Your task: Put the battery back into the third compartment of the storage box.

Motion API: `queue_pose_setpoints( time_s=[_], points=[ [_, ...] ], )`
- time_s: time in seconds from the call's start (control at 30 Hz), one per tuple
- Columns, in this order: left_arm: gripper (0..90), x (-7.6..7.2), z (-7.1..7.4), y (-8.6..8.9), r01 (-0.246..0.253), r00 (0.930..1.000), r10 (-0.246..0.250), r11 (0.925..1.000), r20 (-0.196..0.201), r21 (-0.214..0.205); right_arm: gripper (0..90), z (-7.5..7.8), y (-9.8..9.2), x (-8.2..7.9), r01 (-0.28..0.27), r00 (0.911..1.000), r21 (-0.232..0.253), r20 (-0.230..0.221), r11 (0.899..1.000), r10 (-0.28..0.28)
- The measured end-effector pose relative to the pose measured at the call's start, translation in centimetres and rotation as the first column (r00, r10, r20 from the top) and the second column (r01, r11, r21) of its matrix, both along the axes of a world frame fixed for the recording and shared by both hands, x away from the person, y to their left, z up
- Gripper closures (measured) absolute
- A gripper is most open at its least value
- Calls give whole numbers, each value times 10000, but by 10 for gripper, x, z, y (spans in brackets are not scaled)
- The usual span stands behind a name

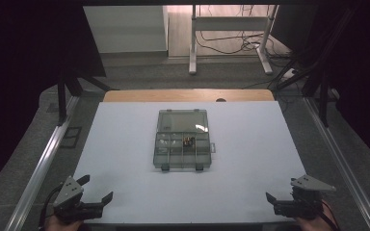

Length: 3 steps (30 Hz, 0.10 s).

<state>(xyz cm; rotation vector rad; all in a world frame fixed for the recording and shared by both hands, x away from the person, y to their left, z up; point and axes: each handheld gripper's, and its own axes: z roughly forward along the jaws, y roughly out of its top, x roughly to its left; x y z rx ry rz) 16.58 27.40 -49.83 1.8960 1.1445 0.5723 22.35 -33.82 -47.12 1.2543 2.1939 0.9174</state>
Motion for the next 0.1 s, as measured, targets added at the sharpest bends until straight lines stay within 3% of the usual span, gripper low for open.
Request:
queue_pose_setpoints(
  time_s=[0.1],
  points=[
    [18,1,0,-1,13,10000,-13,10000,-1,10,0,0,0,0,16,10000,-41,-44,10000,-16]
  ],
)
